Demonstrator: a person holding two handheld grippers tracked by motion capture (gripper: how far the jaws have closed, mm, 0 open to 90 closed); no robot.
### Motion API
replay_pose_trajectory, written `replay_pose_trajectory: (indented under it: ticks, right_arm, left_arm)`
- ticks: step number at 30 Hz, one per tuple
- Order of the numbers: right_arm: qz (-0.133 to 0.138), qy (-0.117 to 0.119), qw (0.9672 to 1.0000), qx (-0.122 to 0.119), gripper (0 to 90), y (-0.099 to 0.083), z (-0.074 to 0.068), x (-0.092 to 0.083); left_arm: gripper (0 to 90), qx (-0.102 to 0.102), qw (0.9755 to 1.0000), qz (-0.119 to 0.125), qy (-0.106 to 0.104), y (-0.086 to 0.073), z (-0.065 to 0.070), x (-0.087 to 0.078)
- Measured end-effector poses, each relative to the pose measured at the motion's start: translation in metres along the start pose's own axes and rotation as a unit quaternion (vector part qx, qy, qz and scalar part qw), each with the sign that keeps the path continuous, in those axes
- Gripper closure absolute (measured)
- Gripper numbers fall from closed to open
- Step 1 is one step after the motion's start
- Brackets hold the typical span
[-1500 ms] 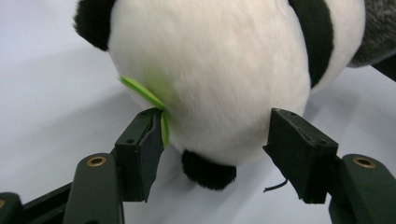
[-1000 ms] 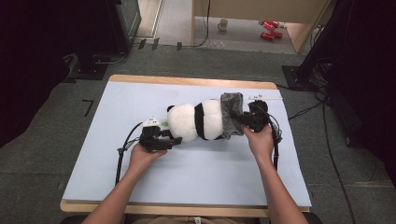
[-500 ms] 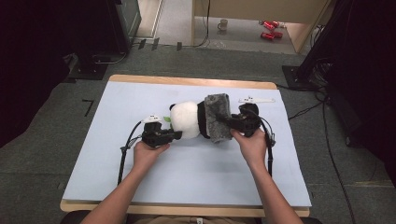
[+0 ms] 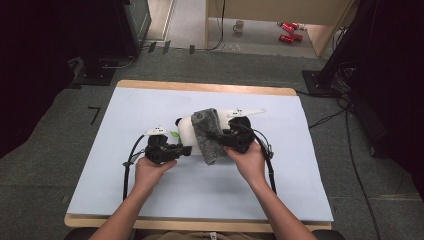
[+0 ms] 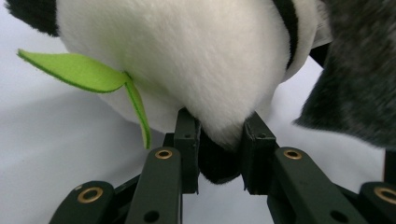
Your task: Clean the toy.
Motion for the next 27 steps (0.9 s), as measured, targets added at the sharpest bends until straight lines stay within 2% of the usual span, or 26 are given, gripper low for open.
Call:
replay_pose_trajectory:
  ticks: [3, 7, 9, 10, 11, 17, 21, 22, 23, 24, 27]
  right_arm:
    - [-0.006, 0.012, 0.9999, -0.004, 79.4, -0.001, -0.008, 0.01]
    - [-0.024, 0.034, 0.999, -0.012, 79.3, -0.005, -0.022, 0.028]
    - [-0.038, 0.029, 0.9984, -0.031, 79.1, -0.011, -0.025, 0.041]
    - [-0.035, 0.028, 0.9982, -0.039, 79.1, -0.013, -0.023, 0.045]
    - [-0.037, 0.03, 0.9982, -0.037, 79.1, -0.014, -0.022, 0.047]
    - [-0.051, -0.001, 0.9963, -0.069, 79.4, -0.017, -0.011, 0.05]
    - [-0.057, -0.034, 0.9954, -0.07, 79.4, -0.018, 0.003, 0.041]
    - [-0.058, -0.049, 0.9947, -0.069, 79.5, -0.017, 0.012, 0.036]
    - [-0.054, -0.052, 0.9951, -0.065, 79.5, -0.017, 0.018, 0.031]
    - [-0.049, -0.05, 0.9962, -0.051, 79.6, -0.016, 0.024, 0.027]
    - [-0.038, -0.064, 0.9962, -0.046, 79.7, -0.012, 0.037, 0.014]
  left_arm:
    - [72.6, -0.007, 0.9999, 0.007, 0.001, -0.001, 0.001, -0.001]
    - [72.5, 0.0, 0.9999, 0.013, 0.005, -0.002, 0.004, -0.006]
    - [72.4, 0.003, 0.9997, 0.011, 0.021, -0.005, 0.001, -0.008]
    - [72.4, -0.003, 0.9998, 0.009, 0.02, -0.007, -0.002, -0.009]
    - [72.4, -0.008, 0.9998, 0.007, 0.02, -0.008, -0.005, -0.009]
    - [72.6, -0.015, 0.9995, 0.005, 0.026, -0.01, -0.013, -0.005]
    - [72.6, -0.026, 0.9992, 0.008, 0.03, -0.007, -0.021, -0.007]
    - [72.5, -0.027, 0.9993, 0.01, 0.025, -0.006, -0.022, -0.008]
    - [72.5, -0.026, 0.9994, 0.012, 0.021, -0.006, -0.023, -0.007]
    - [72.5, -0.025, 0.9994, 0.013, 0.02, -0.005, -0.022, -0.007]
    - [72.6, -0.018, 0.9996, 0.011, 0.017, -0.004, -0.022, -0.005]
Point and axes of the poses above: each handheld gripper's, and its own axes: x roughly forward along the jaws, y roughly out of its top, z roughly to its right, the point moved 9 cm from there along x, roughly forward along the jaws, and after that the axes turned 3 degrees about -x, right-handed, at the moved point
